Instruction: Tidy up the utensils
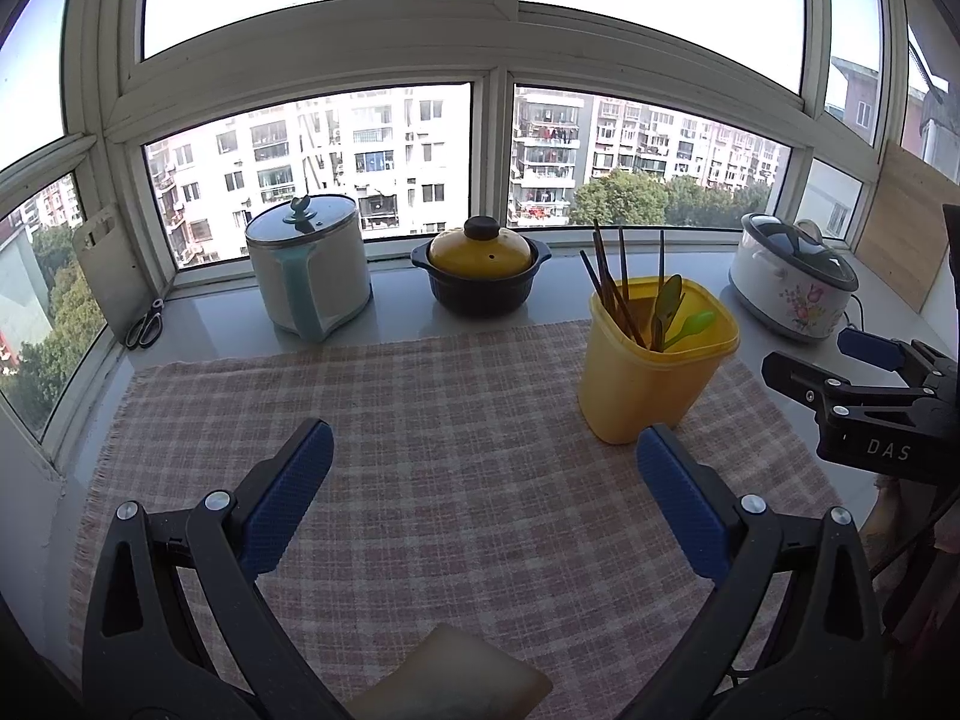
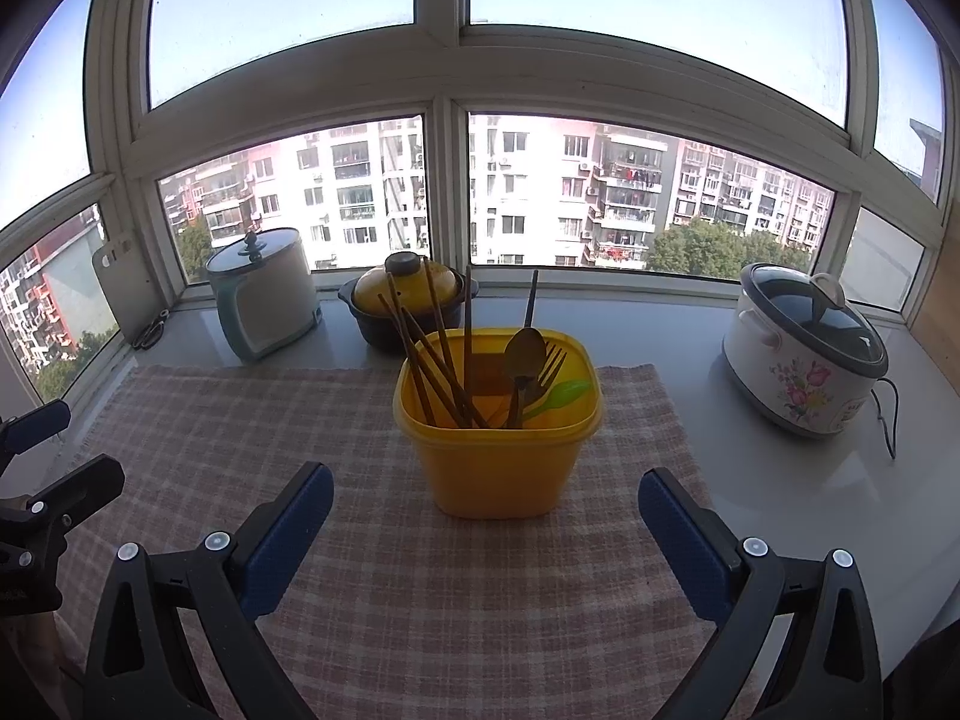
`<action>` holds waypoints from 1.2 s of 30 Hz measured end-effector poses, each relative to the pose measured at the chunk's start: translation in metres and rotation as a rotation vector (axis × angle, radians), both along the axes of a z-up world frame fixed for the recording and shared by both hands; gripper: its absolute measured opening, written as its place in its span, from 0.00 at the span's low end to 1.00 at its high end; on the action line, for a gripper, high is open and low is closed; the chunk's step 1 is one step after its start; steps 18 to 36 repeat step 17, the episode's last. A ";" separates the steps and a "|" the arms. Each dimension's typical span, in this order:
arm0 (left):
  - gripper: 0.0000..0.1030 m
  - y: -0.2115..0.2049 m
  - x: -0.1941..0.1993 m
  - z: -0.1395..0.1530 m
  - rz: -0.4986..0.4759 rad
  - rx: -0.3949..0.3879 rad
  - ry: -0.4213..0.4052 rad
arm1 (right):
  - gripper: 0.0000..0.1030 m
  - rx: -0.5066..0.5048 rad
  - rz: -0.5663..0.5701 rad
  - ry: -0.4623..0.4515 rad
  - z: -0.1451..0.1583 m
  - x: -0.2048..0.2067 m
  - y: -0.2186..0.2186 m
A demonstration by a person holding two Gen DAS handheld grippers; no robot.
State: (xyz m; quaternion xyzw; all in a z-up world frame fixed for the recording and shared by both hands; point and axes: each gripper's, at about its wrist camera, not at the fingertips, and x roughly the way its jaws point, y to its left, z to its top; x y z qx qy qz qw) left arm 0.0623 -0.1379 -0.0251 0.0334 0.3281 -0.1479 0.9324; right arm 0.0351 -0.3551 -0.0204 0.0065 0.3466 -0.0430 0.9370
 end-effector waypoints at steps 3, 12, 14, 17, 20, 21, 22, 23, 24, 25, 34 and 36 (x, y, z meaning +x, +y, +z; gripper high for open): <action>1.00 -0.001 0.000 0.000 0.000 0.003 -0.004 | 1.00 -0.002 -0.002 0.002 0.000 0.000 -0.001; 1.00 -0.001 0.000 -0.001 0.002 0.006 -0.009 | 1.00 -0.002 -0.002 0.005 0.000 0.000 -0.001; 1.00 -0.002 0.003 -0.001 0.006 0.010 -0.014 | 1.00 -0.002 -0.002 0.007 -0.001 0.000 -0.002; 1.00 -0.001 0.006 -0.002 0.014 0.010 -0.006 | 1.00 -0.003 -0.004 0.007 -0.001 0.001 -0.002; 1.00 -0.001 0.006 -0.002 0.014 0.010 -0.006 | 1.00 -0.003 -0.004 0.007 -0.001 0.001 -0.002; 1.00 -0.001 0.006 -0.002 0.014 0.010 -0.006 | 1.00 -0.003 -0.004 0.007 -0.001 0.001 -0.002; 1.00 -0.001 0.006 -0.002 0.014 0.010 -0.006 | 1.00 -0.003 -0.004 0.007 -0.001 0.001 -0.002; 1.00 -0.001 0.006 -0.002 0.014 0.010 -0.006 | 1.00 -0.003 -0.004 0.007 -0.001 0.001 -0.002; 1.00 -0.001 0.006 -0.002 0.014 0.010 -0.006 | 1.00 -0.003 -0.004 0.007 -0.001 0.001 -0.002; 1.00 -0.001 0.006 -0.002 0.014 0.010 -0.006 | 1.00 -0.003 -0.004 0.007 -0.001 0.001 -0.002; 1.00 -0.001 0.006 -0.002 0.014 0.010 -0.006 | 1.00 -0.003 -0.004 0.007 -0.001 0.001 -0.002; 1.00 -0.001 0.006 -0.002 0.014 0.010 -0.006 | 1.00 -0.003 -0.004 0.007 -0.001 0.001 -0.002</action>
